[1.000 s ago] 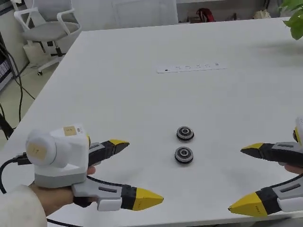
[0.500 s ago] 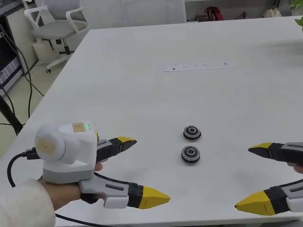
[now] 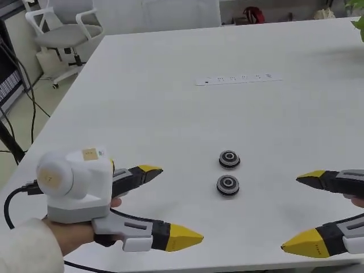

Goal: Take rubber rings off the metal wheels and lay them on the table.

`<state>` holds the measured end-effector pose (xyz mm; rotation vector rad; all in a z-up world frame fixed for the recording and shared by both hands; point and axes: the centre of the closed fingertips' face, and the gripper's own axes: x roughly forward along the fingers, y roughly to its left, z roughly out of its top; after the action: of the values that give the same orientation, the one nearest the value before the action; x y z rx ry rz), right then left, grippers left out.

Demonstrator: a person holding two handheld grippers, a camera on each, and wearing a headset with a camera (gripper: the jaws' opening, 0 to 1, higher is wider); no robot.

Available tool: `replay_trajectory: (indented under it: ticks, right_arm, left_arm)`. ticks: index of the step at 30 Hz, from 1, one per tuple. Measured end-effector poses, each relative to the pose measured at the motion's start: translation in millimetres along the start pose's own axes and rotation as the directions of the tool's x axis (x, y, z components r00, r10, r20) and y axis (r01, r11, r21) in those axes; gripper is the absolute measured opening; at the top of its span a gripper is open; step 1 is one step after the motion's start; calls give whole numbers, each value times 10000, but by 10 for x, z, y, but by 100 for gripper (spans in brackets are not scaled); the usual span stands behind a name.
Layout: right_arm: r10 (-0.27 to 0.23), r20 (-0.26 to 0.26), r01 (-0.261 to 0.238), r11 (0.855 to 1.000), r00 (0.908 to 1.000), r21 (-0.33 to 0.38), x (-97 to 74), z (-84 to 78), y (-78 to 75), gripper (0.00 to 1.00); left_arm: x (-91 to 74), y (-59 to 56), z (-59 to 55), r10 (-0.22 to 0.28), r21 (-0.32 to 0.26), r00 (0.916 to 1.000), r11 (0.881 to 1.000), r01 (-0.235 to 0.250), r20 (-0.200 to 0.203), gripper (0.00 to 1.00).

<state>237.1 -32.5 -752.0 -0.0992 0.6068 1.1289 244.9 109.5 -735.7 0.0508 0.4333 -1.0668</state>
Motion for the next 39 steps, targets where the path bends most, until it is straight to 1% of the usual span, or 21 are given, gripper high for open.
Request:
replay_trajectory:
  ticks: [4, 9, 16, 21, 26, 28, 30, 34, 36, 39]
  right_arm:
    - [-11, -11, 11, 10000, 10000, 9, -2, -3, -4, 97]
    - [-34, -1, 34, 10000, 10000, 26, -5, -2, -9, 97]
    - [-100, 44, 100, 9999, 9999, 65, -22, 0, -21, 96]
    - [-113, 88, 112, 9999, 9999, 123, -38, 3, -36, 96]
    - [-79, 74, 78, 9999, 9999, 147, -66, 5, -49, 95]
    - [-74, 137, 72, 9999, 9999, 123, -98, 43, -62, 95]
    - [-62, 179, 61, 9999, 9998, 87, -119, 78, -72, 94]
    - [-77, 219, 80, 9999, 9997, -152, -169, 178, -115, 93]
    - [-94, 263, 101, 9996, 9996, -267, -190, 233, -140, 94]
    - [-98, 382, 115, 9990, 9992, -428, -219, 326, -168, 94]
  left_arm:
    - [-3, 1, 5, -13, -54, 10000, 10000, 13, 39, 98]
    - [-19, 8, 27, 18, -136, 9998, 9999, -16, 187, 98]
    - [-24, -3, 50, -18, -127, 9997, 9999, 22, 262, 98]
    - [-42, -3, 51, -69, 1, 9998, 10000, 69, 167, 98]
    - [-94, 3, 87, -39, 126, 9999, 9999, 38, 130, 98]
    - [-112, 4, 109, -60, 202, 9999, 9998, 58, 103, 98]
    - [-125, 10, 118, -74, 345, 10000, 9994, 74, -8, 98]
    - [-161, 30, 185, -87, 566, 9999, 9984, 95, -137, 98]
    - [-190, 63, 251, -23, 803, 9999, 9968, 37, -172, 98]
    - [-214, 86, 360, -14, 959, 10000, 9954, 20, -63, 98]
